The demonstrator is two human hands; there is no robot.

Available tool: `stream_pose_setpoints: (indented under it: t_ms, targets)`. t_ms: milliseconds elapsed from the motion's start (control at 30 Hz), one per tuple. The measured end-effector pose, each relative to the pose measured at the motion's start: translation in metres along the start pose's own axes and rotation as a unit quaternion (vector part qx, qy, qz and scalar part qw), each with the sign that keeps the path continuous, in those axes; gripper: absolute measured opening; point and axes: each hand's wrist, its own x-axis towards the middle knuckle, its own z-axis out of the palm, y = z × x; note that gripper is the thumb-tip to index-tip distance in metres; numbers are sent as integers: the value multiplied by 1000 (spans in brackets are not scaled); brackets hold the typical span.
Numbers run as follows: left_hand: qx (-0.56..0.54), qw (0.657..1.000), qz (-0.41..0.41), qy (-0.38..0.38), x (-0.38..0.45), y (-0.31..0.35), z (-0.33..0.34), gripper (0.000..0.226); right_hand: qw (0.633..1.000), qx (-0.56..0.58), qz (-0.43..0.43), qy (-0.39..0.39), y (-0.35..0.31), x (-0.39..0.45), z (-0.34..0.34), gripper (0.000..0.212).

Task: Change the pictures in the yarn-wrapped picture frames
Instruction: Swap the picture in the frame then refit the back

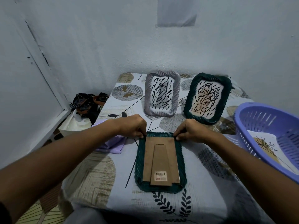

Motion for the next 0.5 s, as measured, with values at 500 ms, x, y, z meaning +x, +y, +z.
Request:
stream_pose_setpoints:
  t_ms: [500]
  targets:
    - [52,990,115,59,0,-3,7,10,1000,16,8,8,0,-3,2,17]
